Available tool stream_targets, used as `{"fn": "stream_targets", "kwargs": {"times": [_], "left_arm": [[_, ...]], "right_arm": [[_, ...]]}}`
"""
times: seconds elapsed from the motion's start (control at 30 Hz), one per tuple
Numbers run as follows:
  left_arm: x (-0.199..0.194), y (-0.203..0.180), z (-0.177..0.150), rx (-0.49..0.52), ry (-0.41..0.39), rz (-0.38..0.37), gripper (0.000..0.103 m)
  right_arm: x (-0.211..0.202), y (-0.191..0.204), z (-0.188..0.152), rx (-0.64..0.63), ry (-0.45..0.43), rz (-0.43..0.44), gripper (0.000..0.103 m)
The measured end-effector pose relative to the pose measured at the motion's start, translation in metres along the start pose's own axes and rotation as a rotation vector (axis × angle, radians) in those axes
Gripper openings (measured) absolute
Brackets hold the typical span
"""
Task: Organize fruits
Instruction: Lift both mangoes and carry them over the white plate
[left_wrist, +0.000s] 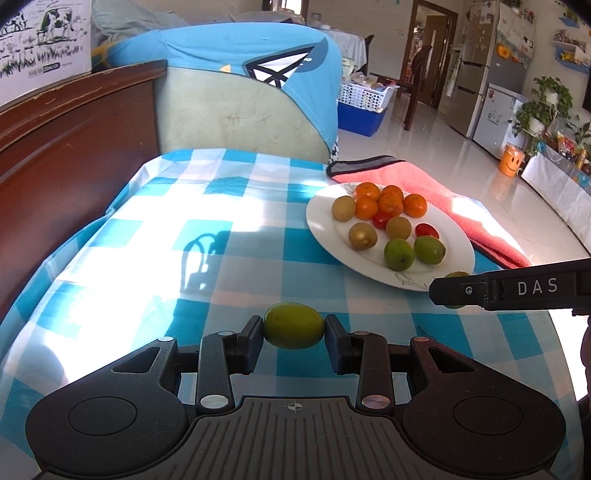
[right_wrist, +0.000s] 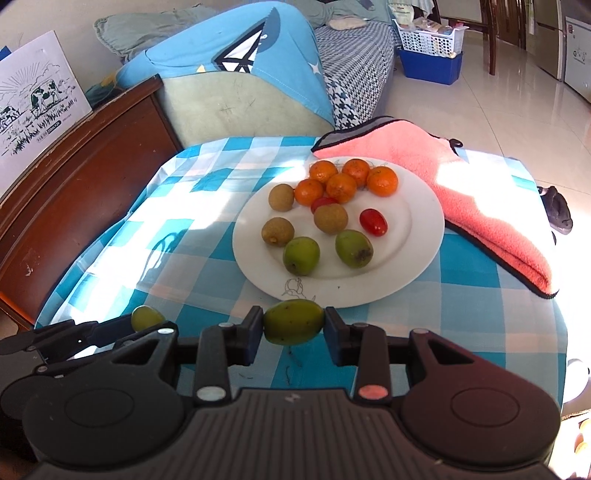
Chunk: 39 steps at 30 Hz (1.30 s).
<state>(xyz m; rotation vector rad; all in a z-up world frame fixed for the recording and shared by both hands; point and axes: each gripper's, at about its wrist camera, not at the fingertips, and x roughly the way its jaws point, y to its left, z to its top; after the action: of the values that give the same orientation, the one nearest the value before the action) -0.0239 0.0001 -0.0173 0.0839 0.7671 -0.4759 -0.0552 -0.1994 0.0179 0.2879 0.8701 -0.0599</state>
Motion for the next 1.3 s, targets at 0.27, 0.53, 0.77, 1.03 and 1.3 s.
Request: {"fn": "stream_targets", "kwargs": {"times": [0.27, 0.53, 0.77, 1.03, 1.3], "left_arm": [[-0.007, 0.001, 0.01, -0.057, 0.017, 0.052, 0.033], [-0.02, -0.018, 0.028, -0.065, -0.012, 0.026, 0.033], [-0.023, -0.038, 0.045, -0.094, -0.034, -0.004, 0.033], [-0.005, -0.071, 0.067, -0.054, -0.047, -0.045, 0.033], [0.025, -0.085, 0.078, -0.024, -0.03, -0.057, 0.033]], "right_arm": [[-0.016, -0.004, 0.009, 0.008, -0.03, 0.033, 0.036], [-0.03, -0.012, 0.025, -0.038, -0.041, 0.046, 0.036], [-0.04, -0.041, 0.049, -0.079, -0.055, 0.066, 0.036], [-0.033, -0.084, 0.078, 0.074, -0.059, 0.108, 0.036], [-0.008, -0.094, 0.087, 0.114, -0.028, 0.145, 0.036]]}}
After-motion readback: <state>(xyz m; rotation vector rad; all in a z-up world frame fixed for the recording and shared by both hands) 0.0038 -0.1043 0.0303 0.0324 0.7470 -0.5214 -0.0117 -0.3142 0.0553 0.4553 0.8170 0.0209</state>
